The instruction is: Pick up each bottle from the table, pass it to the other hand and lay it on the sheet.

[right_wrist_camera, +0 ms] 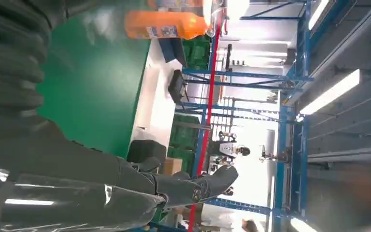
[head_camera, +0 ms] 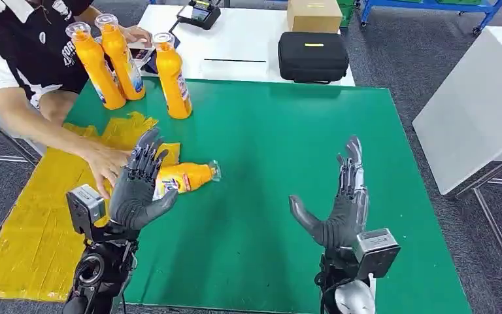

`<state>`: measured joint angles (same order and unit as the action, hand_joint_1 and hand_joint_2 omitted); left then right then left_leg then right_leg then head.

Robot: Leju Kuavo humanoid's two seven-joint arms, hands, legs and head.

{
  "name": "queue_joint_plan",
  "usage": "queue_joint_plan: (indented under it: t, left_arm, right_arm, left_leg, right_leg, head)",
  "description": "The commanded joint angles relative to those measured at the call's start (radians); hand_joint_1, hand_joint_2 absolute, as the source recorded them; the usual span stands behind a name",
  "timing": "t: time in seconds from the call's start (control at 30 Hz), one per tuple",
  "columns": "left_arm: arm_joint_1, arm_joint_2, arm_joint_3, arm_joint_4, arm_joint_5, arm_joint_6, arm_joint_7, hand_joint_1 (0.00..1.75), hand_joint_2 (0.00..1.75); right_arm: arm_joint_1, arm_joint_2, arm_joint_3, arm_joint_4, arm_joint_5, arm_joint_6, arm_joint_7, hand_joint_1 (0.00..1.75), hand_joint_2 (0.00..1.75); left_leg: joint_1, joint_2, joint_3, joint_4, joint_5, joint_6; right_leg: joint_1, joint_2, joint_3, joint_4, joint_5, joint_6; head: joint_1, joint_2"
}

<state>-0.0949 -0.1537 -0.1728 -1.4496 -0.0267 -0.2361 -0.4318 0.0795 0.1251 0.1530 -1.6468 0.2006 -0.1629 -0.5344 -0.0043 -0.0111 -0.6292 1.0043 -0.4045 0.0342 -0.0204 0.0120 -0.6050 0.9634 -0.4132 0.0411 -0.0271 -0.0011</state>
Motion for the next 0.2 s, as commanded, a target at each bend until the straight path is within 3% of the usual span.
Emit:
queue_joint_plan:
  t: [0.03,0.2]
  left_arm:
    - [-0.014,0.051,-0.008,0.020,0.031,-0.009,0.018,0.00,1.75]
    - [-0.021,0.050,0.012,0.038,0.047,-0.014,0.018,0.00,1.75]
  right_arm:
    - [0.001,-0.011,-0.024,0.005,-0.016,0.035,0.013,0.00,1.75]
    - [-0.012,-0.012,-0.018,0.017,-0.008,0.055,0.024,0.00,1.75]
  left_leg:
    - [0.000,0.001,0.003,-0.001,-0.001,-0.001]
    - [0.000,0.001,0.005,-0.001,-0.002,-0.002]
  right_leg:
    - [0.000,0.000,0.002,-0.001,-0.001,-0.001]
    - [0.001,0.000,0.004,-0.001,-0.001,-0.002]
  head:
    - [0.000,0.000]
    - [0.000,0.000]
